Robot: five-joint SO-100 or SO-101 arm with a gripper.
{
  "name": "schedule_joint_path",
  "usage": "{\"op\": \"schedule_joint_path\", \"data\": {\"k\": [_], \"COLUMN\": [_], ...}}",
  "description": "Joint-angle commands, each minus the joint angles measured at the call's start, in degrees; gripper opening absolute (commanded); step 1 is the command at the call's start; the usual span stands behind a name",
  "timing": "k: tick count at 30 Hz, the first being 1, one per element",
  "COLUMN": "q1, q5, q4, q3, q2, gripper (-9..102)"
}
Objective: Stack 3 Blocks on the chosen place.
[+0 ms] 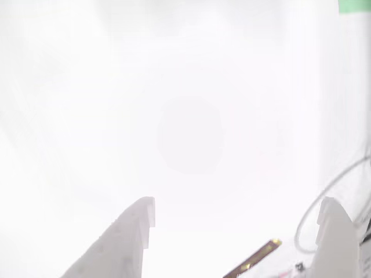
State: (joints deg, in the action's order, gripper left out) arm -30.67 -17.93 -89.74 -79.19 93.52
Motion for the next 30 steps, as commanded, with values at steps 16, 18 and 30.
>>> {"op": "schedule_joint_path", "data": {"k": [16, 18, 30], "q1": [-12.04, -12.30, -17.14], "q5": [30.06, 30.06, 29.09], "q4": [-0.44, -0.44, -0.44], "q3": [-16.17, -19.69, -23.38], "q2": [-14.59, -16.26, -6.42], "gripper": [34, 34, 34]}}
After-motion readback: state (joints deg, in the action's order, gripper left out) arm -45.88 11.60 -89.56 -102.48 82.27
